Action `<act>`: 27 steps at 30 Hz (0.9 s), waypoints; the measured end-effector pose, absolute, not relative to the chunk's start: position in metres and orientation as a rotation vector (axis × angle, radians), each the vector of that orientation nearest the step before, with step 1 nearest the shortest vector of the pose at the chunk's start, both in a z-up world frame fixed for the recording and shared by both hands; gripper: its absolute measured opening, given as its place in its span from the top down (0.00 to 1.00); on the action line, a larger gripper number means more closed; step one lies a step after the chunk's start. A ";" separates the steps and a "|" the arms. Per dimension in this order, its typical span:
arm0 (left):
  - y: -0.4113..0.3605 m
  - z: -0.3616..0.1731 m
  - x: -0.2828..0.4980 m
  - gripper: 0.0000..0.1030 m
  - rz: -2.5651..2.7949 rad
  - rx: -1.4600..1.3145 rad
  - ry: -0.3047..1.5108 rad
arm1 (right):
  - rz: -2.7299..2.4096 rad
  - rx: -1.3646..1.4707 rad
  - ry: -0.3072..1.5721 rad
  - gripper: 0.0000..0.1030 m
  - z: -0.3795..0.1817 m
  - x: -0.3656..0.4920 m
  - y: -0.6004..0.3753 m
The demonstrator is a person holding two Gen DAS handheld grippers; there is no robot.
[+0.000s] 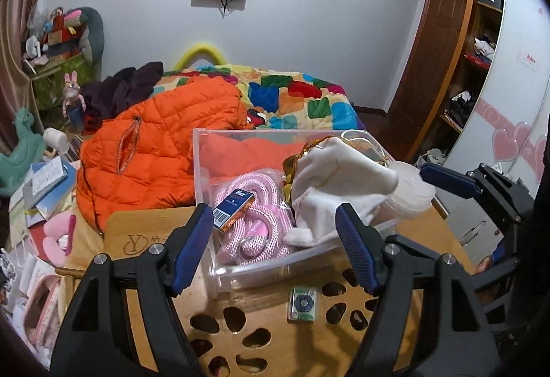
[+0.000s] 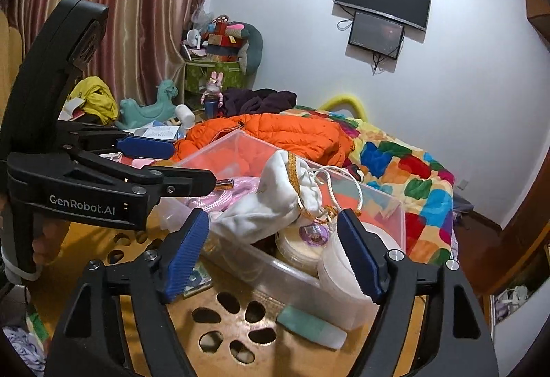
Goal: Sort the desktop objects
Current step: 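Lower the pouch and blue card box into the clear box and release both, then grasp the green square packet with left gripper while right grasps the mint-green tube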
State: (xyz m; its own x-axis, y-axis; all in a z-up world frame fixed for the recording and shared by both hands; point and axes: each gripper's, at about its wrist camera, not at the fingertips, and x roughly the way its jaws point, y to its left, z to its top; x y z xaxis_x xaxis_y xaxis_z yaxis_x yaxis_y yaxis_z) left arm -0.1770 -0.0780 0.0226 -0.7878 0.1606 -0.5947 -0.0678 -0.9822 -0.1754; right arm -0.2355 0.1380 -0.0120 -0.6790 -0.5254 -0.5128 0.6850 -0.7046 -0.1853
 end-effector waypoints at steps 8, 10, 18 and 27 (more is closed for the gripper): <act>-0.068 0.014 -0.153 0.29 2.861 -0.998 -0.164 | -2.410 0.572 0.402 0.28 -0.013 -0.227 0.168; -0.065 0.005 -0.147 0.29 2.842 -1.025 -0.152 | -2.427 0.586 0.370 0.28 -0.017 -0.226 0.179; -0.045 -0.035 -0.138 0.29 2.809 -1.140 -0.043 | -2.496 0.666 0.297 0.27 -0.041 -0.226 0.216; -0.022 -0.051 -0.151 0.43 2.741 -1.187 0.046 | -2.403 0.901 0.189 0.27 -0.082 -0.252 0.222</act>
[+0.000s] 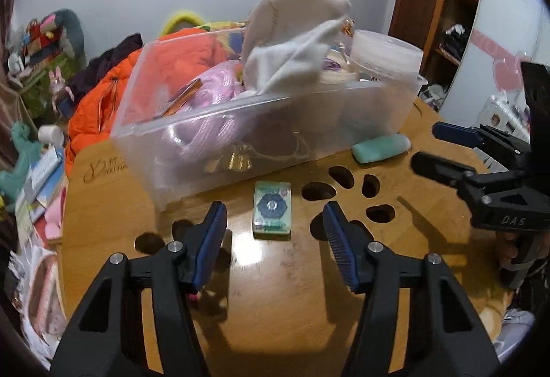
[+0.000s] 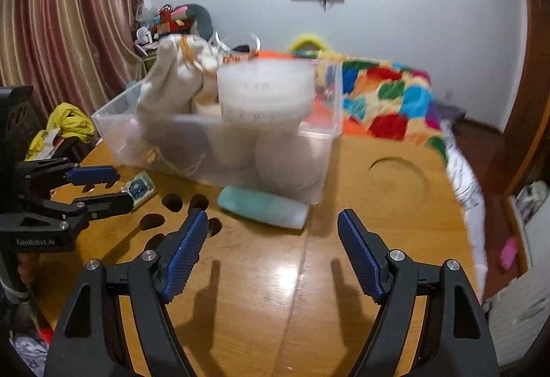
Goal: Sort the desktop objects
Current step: 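Grasp the green square packet with left gripper while right grasps the mint-green tube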
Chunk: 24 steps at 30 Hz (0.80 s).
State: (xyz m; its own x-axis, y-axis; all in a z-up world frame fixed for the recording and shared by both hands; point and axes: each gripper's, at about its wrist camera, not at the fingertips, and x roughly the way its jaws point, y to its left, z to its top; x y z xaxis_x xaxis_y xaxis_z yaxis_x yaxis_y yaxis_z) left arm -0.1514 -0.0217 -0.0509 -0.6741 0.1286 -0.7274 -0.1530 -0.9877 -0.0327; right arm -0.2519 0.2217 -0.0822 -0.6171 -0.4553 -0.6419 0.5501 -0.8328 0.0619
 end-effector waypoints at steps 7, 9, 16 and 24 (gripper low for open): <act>-0.014 -0.057 -0.165 0.48 2.722 -1.202 0.125 | -2.408 0.999 0.228 0.27 -0.089 -0.267 0.210; -0.015 -0.061 -0.168 0.52 2.707 -1.226 0.128 | -2.411 1.016 0.240 0.27 -0.090 -0.270 0.206; -0.014 -0.063 -0.169 0.67 2.650 -1.225 0.135 | -2.428 1.061 0.438 0.27 -0.099 -0.268 0.181; -0.029 -0.061 -0.164 0.76 2.612 -1.183 -0.009 | -2.397 1.136 0.330 0.23 -0.101 -0.273 0.184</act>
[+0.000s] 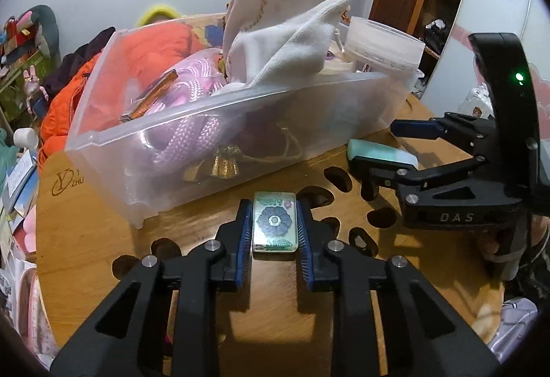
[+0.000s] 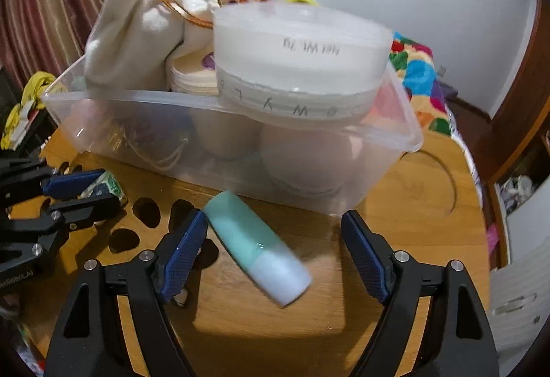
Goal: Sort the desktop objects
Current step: 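Grasp the green square packet with left gripper while right grasps the mint-green tube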
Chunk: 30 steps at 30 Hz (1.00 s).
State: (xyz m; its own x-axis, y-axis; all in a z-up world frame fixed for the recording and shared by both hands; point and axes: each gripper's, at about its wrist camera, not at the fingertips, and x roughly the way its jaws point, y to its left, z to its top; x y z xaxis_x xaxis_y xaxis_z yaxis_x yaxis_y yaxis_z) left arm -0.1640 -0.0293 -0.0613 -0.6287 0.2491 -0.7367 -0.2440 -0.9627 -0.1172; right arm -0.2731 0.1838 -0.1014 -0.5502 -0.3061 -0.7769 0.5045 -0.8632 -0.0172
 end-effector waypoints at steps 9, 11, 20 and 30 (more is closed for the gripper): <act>-0.028 -0.060 -0.165 0.76 2.610 -1.170 -0.005 | -2.403 1.093 0.337 0.67 -0.099 -0.258 0.206; -0.029 -0.060 -0.165 0.76 2.618 -1.171 -0.014 | -2.393 1.078 0.344 0.73 -0.100 -0.253 0.211; -0.045 -0.051 -0.155 0.76 2.696 -1.104 -0.088 | -2.337 1.019 0.194 0.79 -0.087 -0.230 0.223; -0.051 -0.034 -0.144 0.76 2.780 -1.036 -0.127 | -2.343 0.875 0.058 0.79 -0.045 -0.239 0.217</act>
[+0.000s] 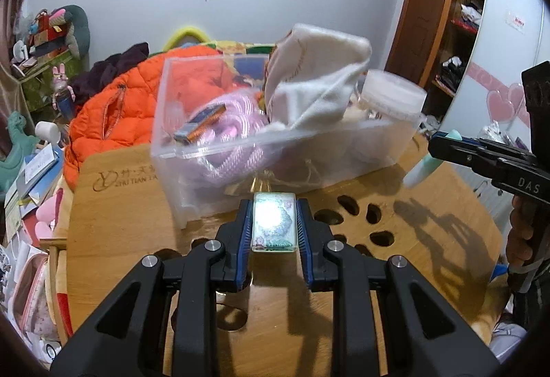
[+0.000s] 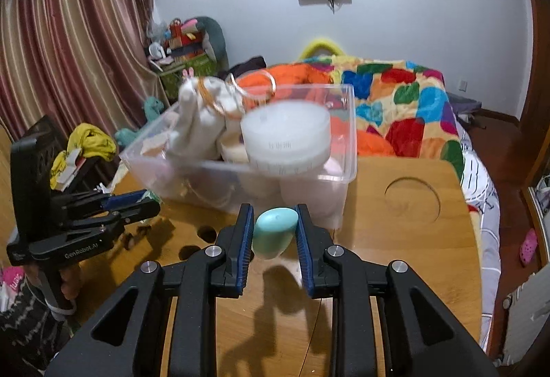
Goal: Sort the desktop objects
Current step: 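Grasp the green square packet with left gripper while right grasps the mint-green tube, then carry the green packet and mint tube into the clear box and release both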
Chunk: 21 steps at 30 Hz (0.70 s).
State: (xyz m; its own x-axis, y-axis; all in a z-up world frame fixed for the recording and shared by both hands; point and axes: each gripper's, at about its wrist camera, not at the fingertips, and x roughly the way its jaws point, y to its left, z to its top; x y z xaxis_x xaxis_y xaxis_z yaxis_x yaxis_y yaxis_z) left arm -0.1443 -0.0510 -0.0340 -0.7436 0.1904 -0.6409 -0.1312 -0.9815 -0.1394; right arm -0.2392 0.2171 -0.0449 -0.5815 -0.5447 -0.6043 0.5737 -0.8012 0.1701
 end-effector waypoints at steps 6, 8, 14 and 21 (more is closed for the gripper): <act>-0.056 -0.011 -0.137 0.76 2.814 -0.942 -0.147 | -2.336 0.784 0.067 0.79 -0.020 -0.238 0.214; -0.058 -0.004 -0.138 0.76 2.829 -0.917 -0.141 | -2.334 0.745 0.083 0.79 -0.009 -0.238 0.209; -0.067 0.009 -0.146 0.76 2.865 -0.873 -0.144 | -2.326 0.676 0.131 0.79 0.005 -0.244 0.191; -0.078 0.007 -0.171 0.76 2.873 -0.896 -0.172 | -2.310 0.667 0.174 0.79 0.003 -0.260 0.170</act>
